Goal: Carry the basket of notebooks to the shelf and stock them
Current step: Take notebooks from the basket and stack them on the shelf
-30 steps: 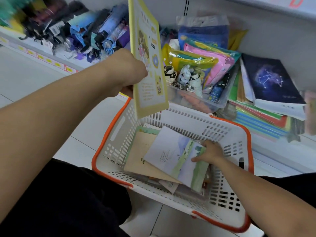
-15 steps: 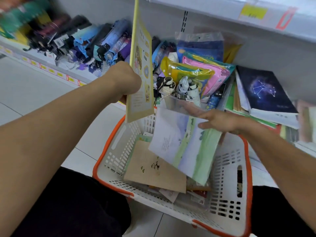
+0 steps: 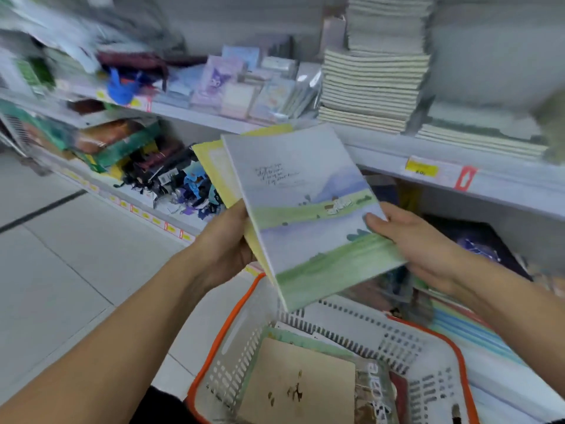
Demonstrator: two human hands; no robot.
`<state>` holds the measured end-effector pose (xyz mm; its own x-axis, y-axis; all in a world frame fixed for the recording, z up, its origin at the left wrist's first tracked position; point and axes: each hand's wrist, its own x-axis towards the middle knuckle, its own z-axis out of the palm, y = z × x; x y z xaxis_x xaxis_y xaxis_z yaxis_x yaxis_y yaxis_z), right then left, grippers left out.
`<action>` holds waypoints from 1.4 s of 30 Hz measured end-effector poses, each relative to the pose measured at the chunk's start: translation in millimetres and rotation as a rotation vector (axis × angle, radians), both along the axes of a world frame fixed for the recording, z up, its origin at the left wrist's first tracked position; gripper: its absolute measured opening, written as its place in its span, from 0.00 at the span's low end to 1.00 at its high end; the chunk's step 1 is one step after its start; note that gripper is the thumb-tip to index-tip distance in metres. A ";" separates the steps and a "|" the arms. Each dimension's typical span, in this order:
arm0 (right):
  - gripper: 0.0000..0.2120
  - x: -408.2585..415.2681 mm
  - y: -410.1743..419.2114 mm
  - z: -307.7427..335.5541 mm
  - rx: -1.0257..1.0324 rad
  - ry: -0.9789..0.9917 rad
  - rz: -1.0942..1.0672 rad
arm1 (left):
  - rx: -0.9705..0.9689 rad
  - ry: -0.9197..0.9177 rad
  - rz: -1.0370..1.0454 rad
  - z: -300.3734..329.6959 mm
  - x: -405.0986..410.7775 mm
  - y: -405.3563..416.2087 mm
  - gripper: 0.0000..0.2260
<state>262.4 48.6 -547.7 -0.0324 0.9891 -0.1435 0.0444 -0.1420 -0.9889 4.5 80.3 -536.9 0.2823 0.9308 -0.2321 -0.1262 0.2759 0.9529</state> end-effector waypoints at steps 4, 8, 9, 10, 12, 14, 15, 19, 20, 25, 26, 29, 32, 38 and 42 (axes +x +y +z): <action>0.10 -14.9 -4.9 4.9 0.033 0.116 0.012 | 0.118 -0.032 -0.012 11.3 -6.2 -4.0 0.21; 0.09 -14.3 -10.7 13.5 0.260 0.095 -0.200 | 0.182 -0.201 -0.076 45.4 16.8 -11.9 0.35; 0.09 -11.3 -12.0 17.9 0.316 0.121 -0.263 | 0.192 -0.225 -0.092 57.9 27.0 -14.5 0.38; 0.08 -6.5 -13.8 25.2 0.359 0.158 -0.325 | 0.216 -0.208 -0.098 70.0 39.2 -17.3 0.37; 0.05 9.8 -13.0 42.9 0.440 0.210 -0.464 | 0.331 -0.084 -0.050 89.6 68.3 -14.7 0.28; 0.04 40.0 -5.9 59.5 0.546 0.156 -0.645 | 0.430 0.017 0.019 102.8 102.8 -6.1 0.19; 0.03 58.9 -2.2 66.0 0.602 0.120 -0.722 | 0.466 0.055 0.004 107.6 122.7 0.9 0.19; 0.20 130.7 12.8 86.3 0.617 -0.090 -0.874 | 0.581 0.105 -0.091 112.1 206.1 48.1 0.19; 0.22 146.6 17.7 89.7 0.557 -0.159 -0.887 | 0.557 0.115 -0.108 112.0 224.4 61.4 0.19; 0.16 189.3 36.9 100.0 0.287 -0.040 -0.713 | 0.334 0.117 -0.093 95.6 278.8 107.5 0.17; 0.14 190.8 38.6 98.6 0.258 -0.006 -0.648 | 0.306 0.132 -0.079 91.8 284.0 112.2 0.13; 0.18 195.4 44.1 90.2 0.189 -0.117 -0.533 | 0.271 0.175 -0.123 85.1 289.7 120.8 0.02; 0.13 204.0 48.3 88.0 0.162 -0.268 -0.557 | 0.371 0.380 -0.271 86.3 288.8 131.9 0.12; 0.12 219.1 64.7 80.1 0.072 -0.526 -0.720 | 0.663 0.870 -0.146 77.1 299.8 160.0 0.17; 0.17 218.1 73.3 75.2 0.050 -0.709 -0.802 | 0.789 1.055 -0.028 71.1 303.6 162.6 0.20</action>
